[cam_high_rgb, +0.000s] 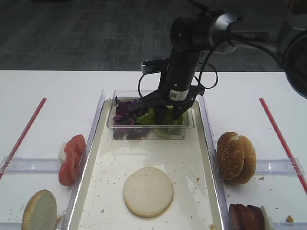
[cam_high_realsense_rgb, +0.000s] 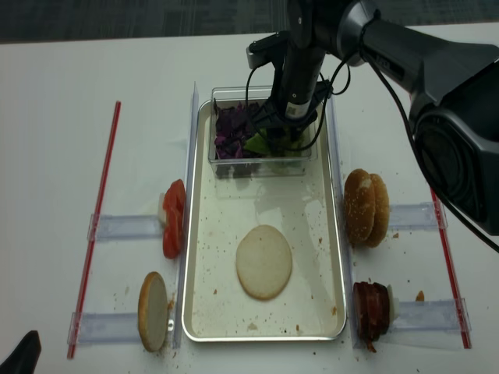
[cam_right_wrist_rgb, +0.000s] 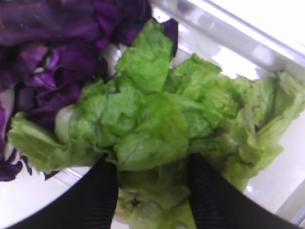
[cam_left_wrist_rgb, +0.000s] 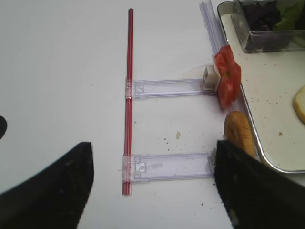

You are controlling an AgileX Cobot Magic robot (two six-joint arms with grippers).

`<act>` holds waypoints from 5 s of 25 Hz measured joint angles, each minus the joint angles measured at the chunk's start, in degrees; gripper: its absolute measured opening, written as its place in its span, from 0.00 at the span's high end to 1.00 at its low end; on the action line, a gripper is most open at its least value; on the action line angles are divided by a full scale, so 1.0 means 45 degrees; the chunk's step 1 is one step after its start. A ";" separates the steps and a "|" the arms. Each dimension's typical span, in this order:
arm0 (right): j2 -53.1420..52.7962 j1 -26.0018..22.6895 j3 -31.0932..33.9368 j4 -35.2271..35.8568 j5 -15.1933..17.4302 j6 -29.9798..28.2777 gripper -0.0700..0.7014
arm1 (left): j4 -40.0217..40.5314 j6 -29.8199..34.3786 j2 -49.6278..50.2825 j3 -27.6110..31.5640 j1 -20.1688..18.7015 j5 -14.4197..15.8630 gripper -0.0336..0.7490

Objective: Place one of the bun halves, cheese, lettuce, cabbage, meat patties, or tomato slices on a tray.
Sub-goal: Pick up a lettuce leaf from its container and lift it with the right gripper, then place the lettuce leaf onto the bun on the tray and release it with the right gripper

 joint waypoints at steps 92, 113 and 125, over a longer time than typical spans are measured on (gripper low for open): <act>-0.4218 0.0374 -0.1517 0.0518 0.2071 0.0681 0.83 | 0.0081 0.0000 0.0000 0.0000 -0.0022 0.0000 0.33; -0.7902 0.3277 0.3740 0.0953 0.2060 0.0607 0.83 | 0.0081 0.0000 0.0000 0.0000 -0.0006 0.0000 0.33; -0.8102 0.4328 0.4722 0.1155 0.2005 0.0580 0.83 | 0.0081 0.0000 0.0000 0.0000 -0.0006 0.0000 0.33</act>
